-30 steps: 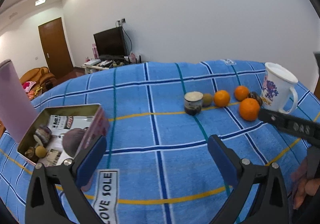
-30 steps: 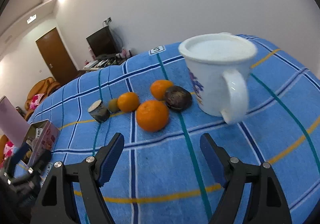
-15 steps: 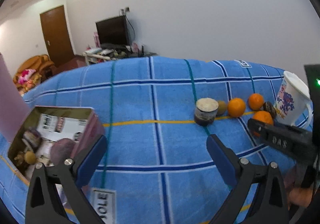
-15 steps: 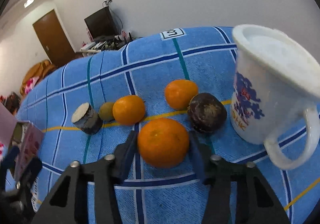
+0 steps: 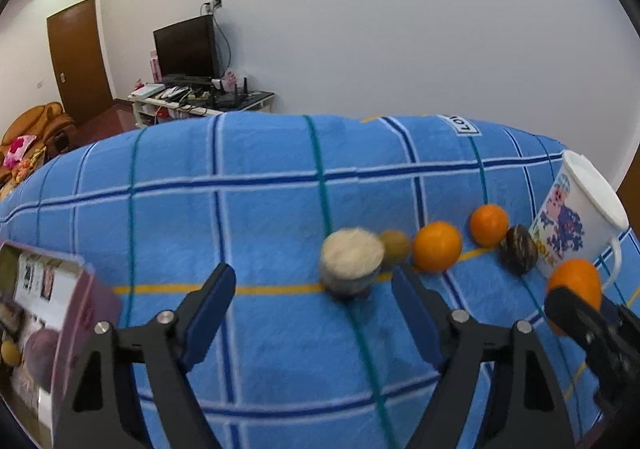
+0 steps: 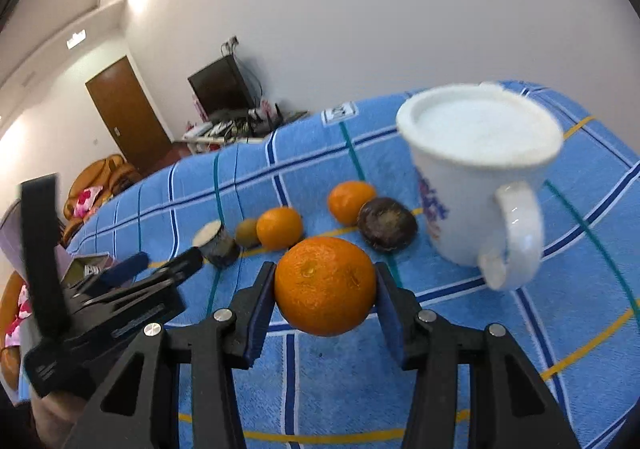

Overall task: Organize fruits
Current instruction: 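Grasp a large orange with the right tool while the left tool grasps the white-lidded jar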

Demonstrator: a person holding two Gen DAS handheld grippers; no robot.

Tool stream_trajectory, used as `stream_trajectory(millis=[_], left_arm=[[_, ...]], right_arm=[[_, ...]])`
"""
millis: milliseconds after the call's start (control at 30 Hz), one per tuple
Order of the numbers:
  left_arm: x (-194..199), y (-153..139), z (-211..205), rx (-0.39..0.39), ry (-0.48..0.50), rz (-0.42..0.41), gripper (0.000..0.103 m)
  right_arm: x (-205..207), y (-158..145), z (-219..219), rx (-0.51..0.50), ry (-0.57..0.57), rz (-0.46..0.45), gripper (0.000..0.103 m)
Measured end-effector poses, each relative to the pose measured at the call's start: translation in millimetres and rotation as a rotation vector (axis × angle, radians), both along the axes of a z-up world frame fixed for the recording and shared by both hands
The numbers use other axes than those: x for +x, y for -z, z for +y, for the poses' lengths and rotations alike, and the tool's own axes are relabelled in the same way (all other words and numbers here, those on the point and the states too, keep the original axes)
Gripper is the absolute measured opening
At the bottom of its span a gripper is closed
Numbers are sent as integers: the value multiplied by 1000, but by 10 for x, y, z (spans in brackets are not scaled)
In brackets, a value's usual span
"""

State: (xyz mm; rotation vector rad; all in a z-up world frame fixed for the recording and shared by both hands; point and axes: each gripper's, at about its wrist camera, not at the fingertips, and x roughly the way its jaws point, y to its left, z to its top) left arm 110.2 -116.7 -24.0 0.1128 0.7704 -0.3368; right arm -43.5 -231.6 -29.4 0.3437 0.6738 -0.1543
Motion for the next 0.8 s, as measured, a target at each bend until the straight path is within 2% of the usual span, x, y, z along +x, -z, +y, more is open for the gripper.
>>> stream_trajectory(millis=[33,100,133,200,267,333,467,533,600,800], left_arm=[[32,10,-44,12,3,1,77],[92,39,-116,32,3,4,65],[126,71,-152,44,4,12,63],[198,143,-211,54,9,54,54],[282,199,-230,15,24,107,45],[322,214,-223,-11,27,123,40],[293,199,-150,-56,23,111,38],[228,139,-62,-96,28,65,38],[97,79,5,-81,22,12,38],[-321,0,236,-60,3,-56,38]], right_arm=[[-14,-9,-6,-3,3,-6,50],[-23,-14,-26,10,3,-9,50],[-33,-17,-39,16,4,-10,50],[-49,-24,-62,22,8,-8,50],[-76,-28,-92,25,10,-8,50],[-60,-29,-101,27,12,-8,50],[-58,-29,-81,19,16,-7,50],[-54,-29,-58,13,12,-7,50],[-58,-24,-15,-8,8,-12,50],[-79,-54,129,-73,-9,-54,50]])
